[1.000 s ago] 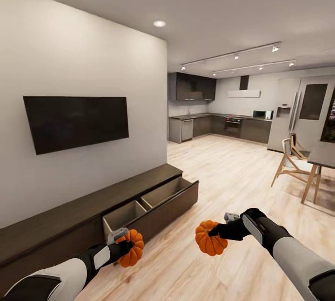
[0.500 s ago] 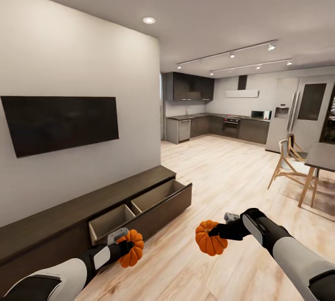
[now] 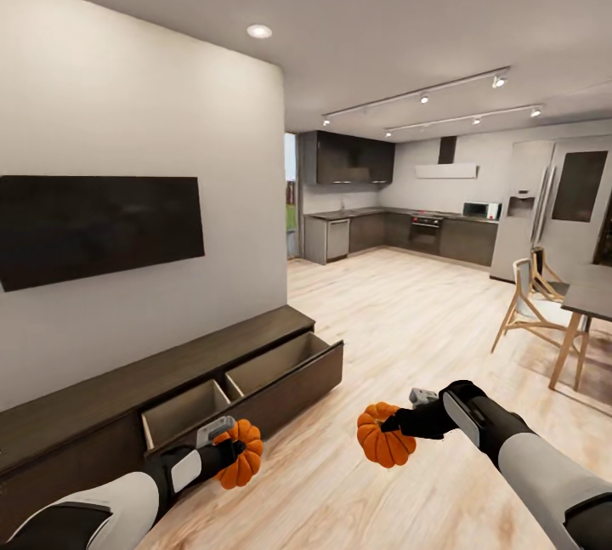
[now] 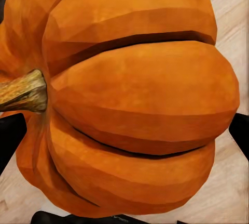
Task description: Place each of the two pumpkins and all three candles from the living room inside a cabinet in the living room (use any cabinet), then make sure every cabinet is closed, and position the cauldron so it is next to a table in the living room.
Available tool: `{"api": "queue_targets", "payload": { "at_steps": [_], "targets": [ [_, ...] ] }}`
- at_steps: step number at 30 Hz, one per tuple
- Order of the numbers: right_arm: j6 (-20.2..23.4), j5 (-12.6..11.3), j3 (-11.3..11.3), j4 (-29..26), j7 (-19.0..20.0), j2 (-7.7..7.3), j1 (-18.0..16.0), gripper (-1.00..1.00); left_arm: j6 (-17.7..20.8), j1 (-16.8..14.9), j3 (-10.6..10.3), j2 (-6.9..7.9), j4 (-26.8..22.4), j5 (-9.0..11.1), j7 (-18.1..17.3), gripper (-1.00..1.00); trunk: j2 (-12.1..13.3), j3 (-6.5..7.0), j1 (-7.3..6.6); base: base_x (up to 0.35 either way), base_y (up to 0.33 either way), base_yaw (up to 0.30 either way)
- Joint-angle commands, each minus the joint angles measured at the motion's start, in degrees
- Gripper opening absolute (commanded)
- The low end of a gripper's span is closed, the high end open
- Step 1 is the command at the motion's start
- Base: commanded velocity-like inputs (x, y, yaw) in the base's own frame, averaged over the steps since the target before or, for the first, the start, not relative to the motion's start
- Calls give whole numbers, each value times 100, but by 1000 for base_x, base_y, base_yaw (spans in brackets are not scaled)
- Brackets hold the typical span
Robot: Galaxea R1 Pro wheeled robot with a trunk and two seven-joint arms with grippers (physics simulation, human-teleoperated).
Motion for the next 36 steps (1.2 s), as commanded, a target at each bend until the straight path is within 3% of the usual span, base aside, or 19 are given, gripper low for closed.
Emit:
{"api": "queue_targets", "payload": {
  "at_steps": [1, 16, 36],
  "targets": [
    [16, -25, 18, -9, 26, -7, -5, -100, 23, -6, -45, -1, -4, 54, 3, -100, -8, -9, 3, 186, -297, 221],
    [16, -25, 18, -10, 26, -7, -5, -100, 23, -6, -45, -1, -4, 54, 3, -100, -8, -5, 3, 186, -297, 272],
    [4, -25, 18, -8, 26, -7, -5, -100, 23, -7, -46, -1, 3, 54, 3, -100, -8, 101, 3, 186, -297, 221]
  ]
}}
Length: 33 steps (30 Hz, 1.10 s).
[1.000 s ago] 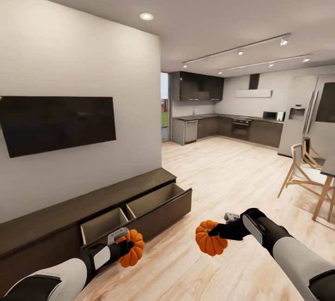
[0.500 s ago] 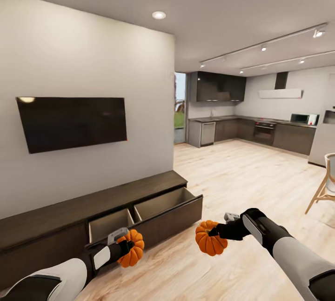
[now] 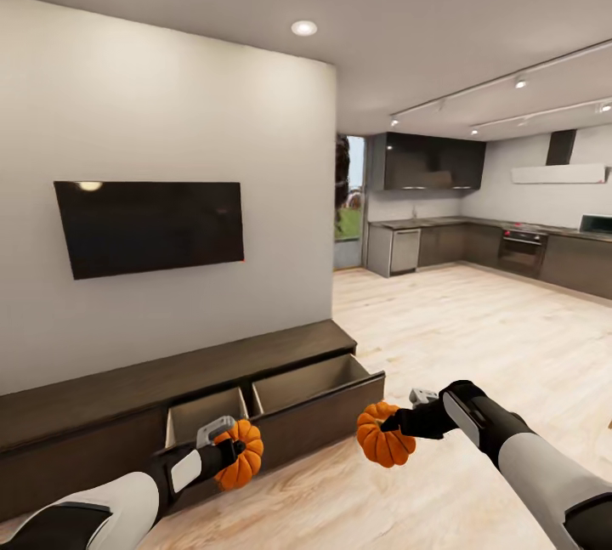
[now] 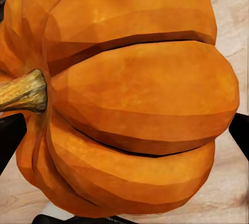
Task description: Place each of the two pumpkins and all three candles from the living room inside a cabinet in the living room (use any cabinet), then make sure every cabinet is closed, and position the cauldron so it is next to a table in the living room.
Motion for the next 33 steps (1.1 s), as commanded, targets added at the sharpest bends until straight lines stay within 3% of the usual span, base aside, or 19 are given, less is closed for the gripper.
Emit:
{"api": "queue_targets", "payload": {
  "at_steps": [1, 21, 33],
  "targets": [
    [9, -4, 21, -8, 24, -7, -5, -100, 22, -5, -50, 0, -4, 53, 2, -100, -7, -8, 3, 186, -297, 75],
    [-21, -9, 29, -5, 31, -7, -5, -100, 22, -5, -51, -9, -2, 53, 2, -100, -7, -5, 3, 186, -297, 9],
    [-21, -4, 30, -5, 24, -7, -5, -100, 22, -5, -51, -9, -1, 53, 2, -100, -7, -5, 3, 186, -297, 273]
  ]
}}
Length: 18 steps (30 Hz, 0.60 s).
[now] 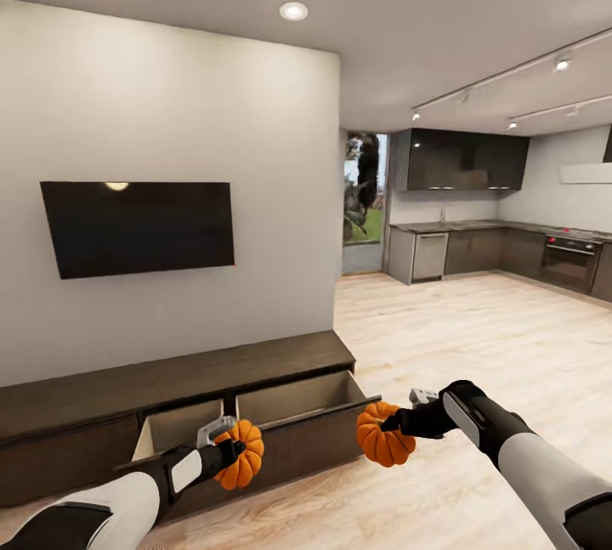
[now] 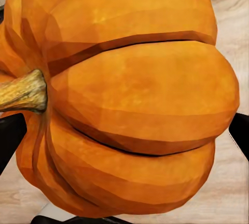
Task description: Place each of the two pumpkins and all three candles from the living room inside a cabinet in the living room (use any cabinet), then make sure every cabinet is closed, and position the cauldron so it is next to a table in the living room.
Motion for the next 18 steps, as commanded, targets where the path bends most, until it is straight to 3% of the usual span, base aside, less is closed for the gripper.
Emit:
{"api": "queue_targets", "payload": {
  "at_steps": [1, 18],
  "targets": [
    [16, -19, 18, -12, 23, -8, -5, -100, 22, -6, -51, -1, -4, 52, 4, -100, -8, -9, 3, 186, -297, 290],
    [18, -19, 18, -12, 23, -8, -5, -100, 21, -6, -50, -3, -2, 52, 4, -100, -8, -9, 3, 175, -295, 290]
  ]
}}
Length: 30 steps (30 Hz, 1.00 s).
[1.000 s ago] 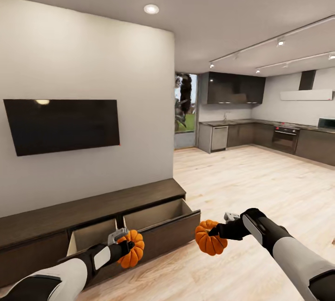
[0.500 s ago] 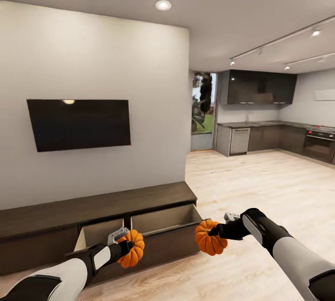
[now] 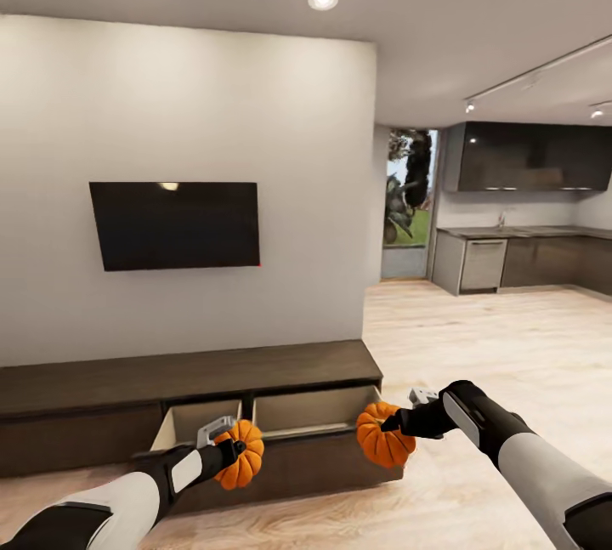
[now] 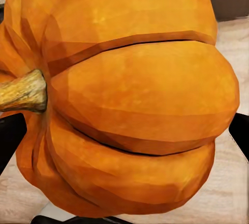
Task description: Place each of the two pumpkins and all three candles from the living room inside a cabinet in the living room (use any cabinet), then make sure every cabinet is closed, and position the cauldron so it is next to a table in the living room.
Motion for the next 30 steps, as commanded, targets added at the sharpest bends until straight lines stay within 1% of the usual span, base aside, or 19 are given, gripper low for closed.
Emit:
{"api": "queue_targets", "payload": {
  "at_steps": [1, 27, 30],
  "targets": [
    [15, -19, 18, -12, 23, -8, -5, -100, 22, -6, -52, -1, -2, 52, 4, -100, -8, -9, 3, 155, -291, 290],
    [19, -19, 18, -12, 16, -8, -5, -100, 23, -6, -54, -7, -2, 52, 4, -100, -8, -41, 3, 154, -290, 289],
    [17, -19, 18, -12, 20, -8, -5, -100, 23, -6, -54, -8, -2, 52, 4, -100, -8, -46, 3, 154, -290, 184]
  ]
}}
